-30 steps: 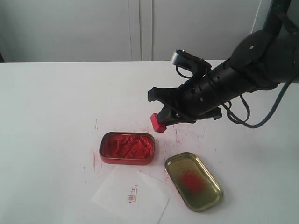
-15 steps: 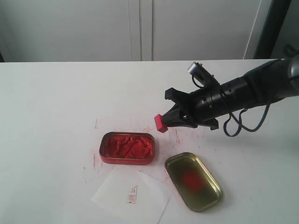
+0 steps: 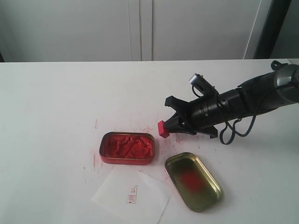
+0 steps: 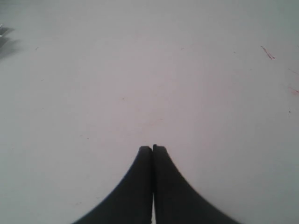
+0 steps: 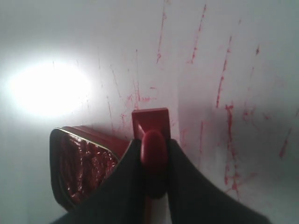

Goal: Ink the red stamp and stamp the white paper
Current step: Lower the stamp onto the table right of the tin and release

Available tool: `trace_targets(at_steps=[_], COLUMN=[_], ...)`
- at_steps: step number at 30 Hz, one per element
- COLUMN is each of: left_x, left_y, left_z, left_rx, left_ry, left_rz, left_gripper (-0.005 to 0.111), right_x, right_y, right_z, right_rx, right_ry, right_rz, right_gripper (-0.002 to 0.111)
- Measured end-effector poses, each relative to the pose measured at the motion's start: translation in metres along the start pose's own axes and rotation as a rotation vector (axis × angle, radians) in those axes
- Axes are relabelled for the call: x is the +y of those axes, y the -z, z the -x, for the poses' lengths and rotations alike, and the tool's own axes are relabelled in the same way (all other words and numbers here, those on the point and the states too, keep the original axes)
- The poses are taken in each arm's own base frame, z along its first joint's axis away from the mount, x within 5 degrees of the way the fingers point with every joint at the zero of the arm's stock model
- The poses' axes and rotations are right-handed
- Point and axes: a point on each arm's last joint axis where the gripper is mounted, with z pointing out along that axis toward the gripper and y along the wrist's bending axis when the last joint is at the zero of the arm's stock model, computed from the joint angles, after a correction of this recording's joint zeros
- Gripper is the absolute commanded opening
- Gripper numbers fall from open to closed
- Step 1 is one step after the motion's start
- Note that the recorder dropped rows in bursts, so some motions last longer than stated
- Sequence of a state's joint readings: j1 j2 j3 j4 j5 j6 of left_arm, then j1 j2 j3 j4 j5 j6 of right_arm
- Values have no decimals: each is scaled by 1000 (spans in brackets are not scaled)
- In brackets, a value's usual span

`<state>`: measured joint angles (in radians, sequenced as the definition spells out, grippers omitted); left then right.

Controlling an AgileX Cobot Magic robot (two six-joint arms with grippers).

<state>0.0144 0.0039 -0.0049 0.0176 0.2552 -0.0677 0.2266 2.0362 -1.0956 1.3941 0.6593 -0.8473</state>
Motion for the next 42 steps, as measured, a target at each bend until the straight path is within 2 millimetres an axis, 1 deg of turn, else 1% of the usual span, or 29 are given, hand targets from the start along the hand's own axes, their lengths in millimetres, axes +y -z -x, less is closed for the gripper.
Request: trace_targets(at_steps=[5,15,23,30,42], left_x=[0,0,0,0,0], left_y=[0,0,0,0,0], left_z=[0,0,0,0,0], left_rx=[0,0,0,0,0], left_ry=[0,0,0,0,0], left_rz=[0,0,0,0,0], left_gripper=[0,0,0,0,0], right_x=[0,-2,-3,-5,-6], right_y=[0,0,0,0,0], right_z=[1,3,4,5,6], right_rx=[-10,-35,-51,-64,-68], right_ry=[-26,-185,-214,-230,-252], right_rz=[2,-19,-33,-48,-54], right_gripper=[0,0,0,16,31])
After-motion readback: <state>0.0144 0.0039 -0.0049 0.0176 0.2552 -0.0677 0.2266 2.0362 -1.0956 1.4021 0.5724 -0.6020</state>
